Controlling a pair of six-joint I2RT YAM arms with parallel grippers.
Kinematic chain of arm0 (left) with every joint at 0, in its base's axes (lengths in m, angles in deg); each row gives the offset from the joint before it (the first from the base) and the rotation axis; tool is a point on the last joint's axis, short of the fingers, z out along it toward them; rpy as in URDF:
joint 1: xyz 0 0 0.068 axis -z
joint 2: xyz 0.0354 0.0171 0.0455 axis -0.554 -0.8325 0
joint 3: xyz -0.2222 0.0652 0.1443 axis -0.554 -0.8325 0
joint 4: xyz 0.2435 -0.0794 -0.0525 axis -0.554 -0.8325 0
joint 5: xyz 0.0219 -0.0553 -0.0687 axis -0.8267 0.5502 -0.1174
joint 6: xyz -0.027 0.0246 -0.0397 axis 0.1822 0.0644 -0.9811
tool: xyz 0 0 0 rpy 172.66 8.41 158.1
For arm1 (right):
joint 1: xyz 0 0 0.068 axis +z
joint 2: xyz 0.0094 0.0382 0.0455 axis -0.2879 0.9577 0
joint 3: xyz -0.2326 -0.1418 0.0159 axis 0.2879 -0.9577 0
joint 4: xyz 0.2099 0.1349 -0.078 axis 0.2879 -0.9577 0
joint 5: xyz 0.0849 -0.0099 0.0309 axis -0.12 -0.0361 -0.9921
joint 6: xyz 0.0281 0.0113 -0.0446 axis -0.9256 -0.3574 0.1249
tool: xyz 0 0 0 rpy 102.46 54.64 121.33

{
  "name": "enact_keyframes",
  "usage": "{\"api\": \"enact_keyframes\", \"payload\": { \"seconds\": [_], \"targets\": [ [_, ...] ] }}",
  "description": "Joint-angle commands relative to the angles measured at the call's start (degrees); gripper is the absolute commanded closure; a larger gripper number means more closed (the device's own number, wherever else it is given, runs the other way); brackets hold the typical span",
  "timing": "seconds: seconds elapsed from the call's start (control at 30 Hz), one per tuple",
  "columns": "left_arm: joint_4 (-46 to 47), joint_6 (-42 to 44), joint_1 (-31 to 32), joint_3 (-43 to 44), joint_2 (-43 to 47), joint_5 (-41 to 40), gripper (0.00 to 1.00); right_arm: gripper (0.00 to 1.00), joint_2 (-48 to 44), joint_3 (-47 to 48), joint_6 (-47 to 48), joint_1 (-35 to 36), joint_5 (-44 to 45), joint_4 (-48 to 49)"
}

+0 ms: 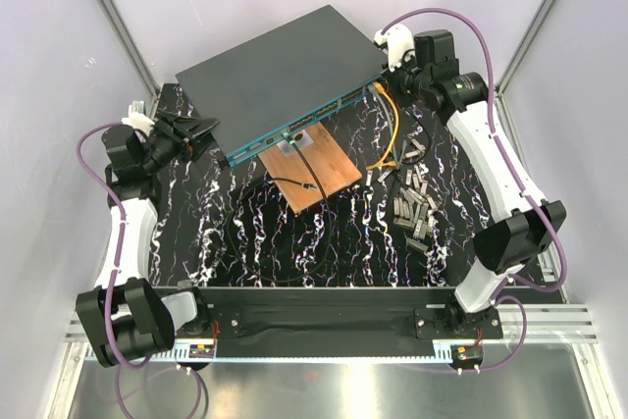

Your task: Insert the plug into the switch port

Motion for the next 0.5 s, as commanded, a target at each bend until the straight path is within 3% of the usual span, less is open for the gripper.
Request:
{"api": "enact_keyframes", "payload": {
  "seconds": [0.0,0.47],
  "targets": [
    [4.04,3.32,4.28,1.74,-3.37,-0.72,1.0,1.0,2.35,5.2,-0.82,1.91,-4.06,14.19],
    [4.04,4.64,4.2,2.8,-3.46,-0.36,1.0,1.0,2.71,4.86,1.29,2.53,-2.22,11.22]
  ]
}}
